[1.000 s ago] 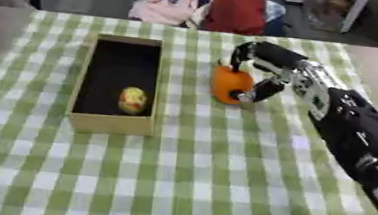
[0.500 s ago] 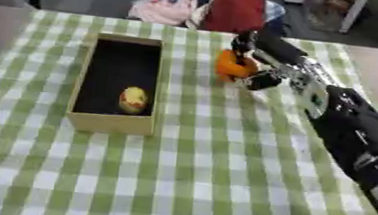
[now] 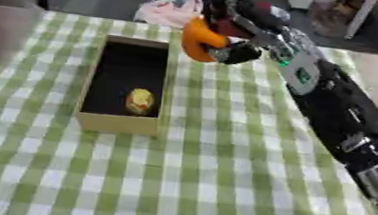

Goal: Pick up objects on the table and place them in the box.

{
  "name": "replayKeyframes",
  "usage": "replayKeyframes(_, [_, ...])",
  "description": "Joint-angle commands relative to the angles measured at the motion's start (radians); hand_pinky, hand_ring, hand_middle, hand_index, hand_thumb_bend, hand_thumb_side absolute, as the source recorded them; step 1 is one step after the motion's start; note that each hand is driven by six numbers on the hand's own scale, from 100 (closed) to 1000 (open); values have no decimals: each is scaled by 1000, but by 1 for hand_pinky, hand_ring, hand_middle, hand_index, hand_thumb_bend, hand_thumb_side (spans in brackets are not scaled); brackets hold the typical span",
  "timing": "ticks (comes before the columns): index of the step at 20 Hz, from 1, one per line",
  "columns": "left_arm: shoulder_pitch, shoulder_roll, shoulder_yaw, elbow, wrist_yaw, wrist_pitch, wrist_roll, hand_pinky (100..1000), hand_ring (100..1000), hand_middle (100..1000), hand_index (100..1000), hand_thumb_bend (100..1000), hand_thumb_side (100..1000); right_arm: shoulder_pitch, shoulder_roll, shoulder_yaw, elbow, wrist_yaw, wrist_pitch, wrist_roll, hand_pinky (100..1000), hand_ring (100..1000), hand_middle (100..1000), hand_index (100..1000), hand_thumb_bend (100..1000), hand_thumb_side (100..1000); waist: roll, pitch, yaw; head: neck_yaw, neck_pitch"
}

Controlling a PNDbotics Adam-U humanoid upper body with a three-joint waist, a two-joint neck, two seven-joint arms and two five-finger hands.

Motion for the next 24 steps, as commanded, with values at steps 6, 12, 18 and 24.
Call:
replayKeyframes(6, [-26, 13, -7, -13, 12, 1, -4, 693, 672, 619, 776, 100, 646, -27, 81, 30, 39, 94, -53, 50, 672, 803, 561, 402, 121, 100, 2, -8, 32, -15, -25])
replayKeyframes(12, [-27, 8, -6, -13, 10, 3, -2, 692, 672, 619, 776, 100, 649, -19, 110, 50, 48, 209, -111, 43, 695, 836, 665, 748, 466, 411, 6, -2, 32, -15, -24])
replayKeyframes(18, [-25, 6, -3, -11, 4, 5, 1, 692, 672, 619, 776, 100, 651, -7, 101, 43, 25, 228, -95, 2, 703, 856, 732, 904, 579, 592, 8, 0, 10, -12, -25])
replayKeyframes(24, [-19, 9, 0, -9, 1, 5, 4, 693, 674, 619, 776, 100, 651, -7, 69, 39, -55, 182, -33, -62, 711, 866, 792, 953, 663, 636, 11, -5, -11, -2, -22])
